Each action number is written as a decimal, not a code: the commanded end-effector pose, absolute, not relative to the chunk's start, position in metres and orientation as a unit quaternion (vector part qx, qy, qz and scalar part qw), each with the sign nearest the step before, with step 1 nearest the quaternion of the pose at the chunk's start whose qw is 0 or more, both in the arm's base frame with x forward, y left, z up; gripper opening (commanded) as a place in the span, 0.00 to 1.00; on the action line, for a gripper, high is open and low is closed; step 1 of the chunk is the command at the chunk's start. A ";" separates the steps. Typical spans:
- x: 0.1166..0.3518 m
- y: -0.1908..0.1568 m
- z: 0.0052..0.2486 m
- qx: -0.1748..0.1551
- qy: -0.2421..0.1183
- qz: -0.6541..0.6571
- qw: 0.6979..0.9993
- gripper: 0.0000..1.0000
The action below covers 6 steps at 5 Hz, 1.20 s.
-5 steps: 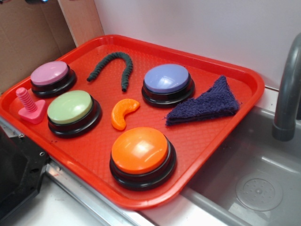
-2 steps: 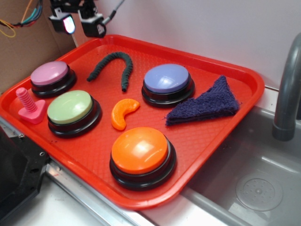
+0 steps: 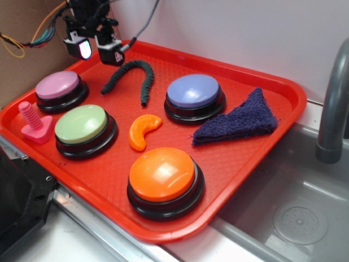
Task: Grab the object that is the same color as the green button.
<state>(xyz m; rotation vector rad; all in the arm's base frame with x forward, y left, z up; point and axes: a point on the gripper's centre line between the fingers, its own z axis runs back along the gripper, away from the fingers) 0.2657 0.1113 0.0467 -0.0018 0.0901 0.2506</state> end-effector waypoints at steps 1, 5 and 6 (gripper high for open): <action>0.283 0.103 0.028 0.017 0.058 0.101 0.993 0.06; 0.272 0.112 -0.002 0.038 0.100 0.109 0.988 0.00; 0.271 0.116 0.006 0.035 0.098 0.109 0.989 0.00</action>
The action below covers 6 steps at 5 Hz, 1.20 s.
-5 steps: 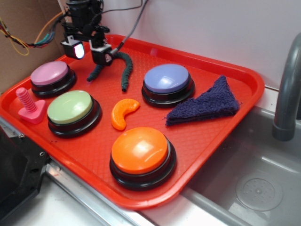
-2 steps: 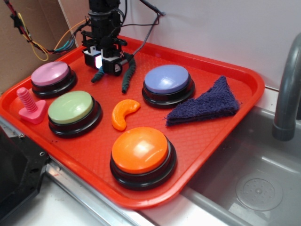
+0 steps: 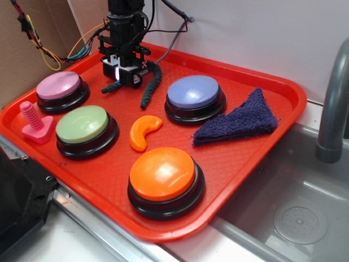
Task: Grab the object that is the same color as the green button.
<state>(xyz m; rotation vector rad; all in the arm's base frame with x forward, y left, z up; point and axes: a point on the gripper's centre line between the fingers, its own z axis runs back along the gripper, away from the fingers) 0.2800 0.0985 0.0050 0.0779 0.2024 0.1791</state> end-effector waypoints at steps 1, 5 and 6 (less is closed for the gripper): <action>0.256 0.126 0.052 0.033 0.066 0.147 0.986 0.00; 0.170 0.074 0.246 -0.044 0.003 0.123 0.991 0.00; 0.160 0.076 0.269 -0.018 0.011 0.172 0.985 0.00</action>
